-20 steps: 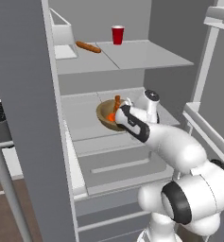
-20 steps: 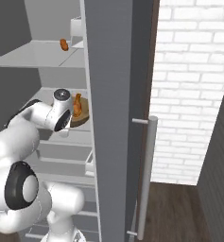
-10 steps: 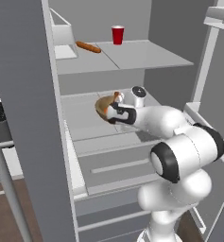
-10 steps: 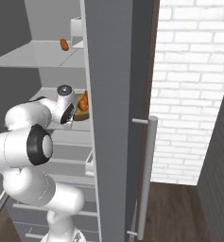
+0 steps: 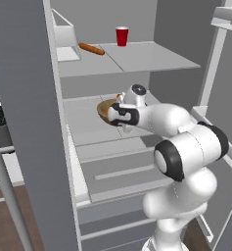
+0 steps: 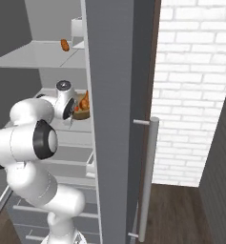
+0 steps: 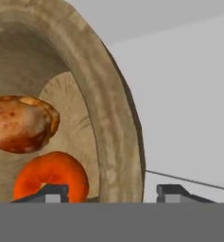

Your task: Pick the chicken drumstick and squash from their plates and place them in the bowl. Then put the bowl in the fridge.

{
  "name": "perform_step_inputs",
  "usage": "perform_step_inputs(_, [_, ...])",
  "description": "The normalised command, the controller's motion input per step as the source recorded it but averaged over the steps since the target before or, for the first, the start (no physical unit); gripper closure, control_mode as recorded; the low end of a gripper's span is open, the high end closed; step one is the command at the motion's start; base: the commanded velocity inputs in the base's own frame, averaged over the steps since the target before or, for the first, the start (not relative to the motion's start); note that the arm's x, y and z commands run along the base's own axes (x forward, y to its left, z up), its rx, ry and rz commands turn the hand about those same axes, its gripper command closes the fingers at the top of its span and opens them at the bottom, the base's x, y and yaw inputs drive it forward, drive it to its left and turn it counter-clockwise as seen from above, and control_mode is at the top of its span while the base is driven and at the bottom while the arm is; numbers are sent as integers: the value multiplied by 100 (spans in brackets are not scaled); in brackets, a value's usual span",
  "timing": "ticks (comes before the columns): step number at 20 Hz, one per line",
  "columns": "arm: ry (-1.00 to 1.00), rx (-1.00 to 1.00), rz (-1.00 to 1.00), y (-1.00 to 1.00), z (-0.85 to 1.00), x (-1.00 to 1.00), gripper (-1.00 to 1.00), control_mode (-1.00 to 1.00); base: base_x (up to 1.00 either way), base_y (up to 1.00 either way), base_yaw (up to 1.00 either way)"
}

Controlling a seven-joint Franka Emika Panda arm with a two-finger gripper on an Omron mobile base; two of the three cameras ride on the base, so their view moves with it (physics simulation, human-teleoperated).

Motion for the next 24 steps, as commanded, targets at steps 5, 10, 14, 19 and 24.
perform_step_inputs(5, [-22,0,-3,0,11,-76,-100,-100,0,0,0])
perform_step_inputs(10, [-47,-6,-11,0,51,-99,-100,-100,0,0,0])
perform_step_inputs(14, [-26,0,-16,0,100,-90,-100,-100,0,0,0])
perform_step_inputs(19, [3,0,-11,0,100,-80,-100,-100,0,0,0])
perform_step_inputs(24, [20,0,-16,0,100,-68,-100,-100,0,0,0])
